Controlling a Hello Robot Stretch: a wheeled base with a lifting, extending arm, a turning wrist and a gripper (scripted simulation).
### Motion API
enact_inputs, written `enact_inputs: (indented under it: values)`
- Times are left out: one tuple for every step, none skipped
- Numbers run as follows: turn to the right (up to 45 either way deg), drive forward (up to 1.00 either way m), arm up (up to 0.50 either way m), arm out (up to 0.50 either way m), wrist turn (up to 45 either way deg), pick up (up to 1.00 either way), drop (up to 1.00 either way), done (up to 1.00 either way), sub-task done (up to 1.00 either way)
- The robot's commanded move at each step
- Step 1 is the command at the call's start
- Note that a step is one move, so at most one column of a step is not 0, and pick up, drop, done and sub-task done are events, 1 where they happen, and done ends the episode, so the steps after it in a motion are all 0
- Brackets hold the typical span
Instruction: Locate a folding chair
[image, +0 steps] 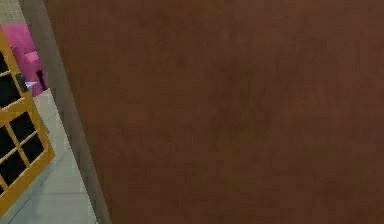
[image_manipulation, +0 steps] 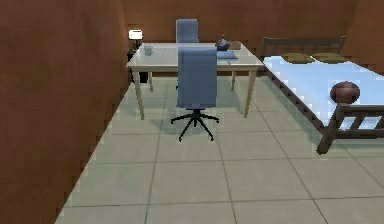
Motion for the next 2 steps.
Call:
enact_inputs:
  values:
    - [0.0,0.05,0.0,0.0,0.0,0.0,0.0,0.0,0.0]
    - [-45.0,0.0,0.0,0.0,0.0,0.0,0.0,0.0,0.0]
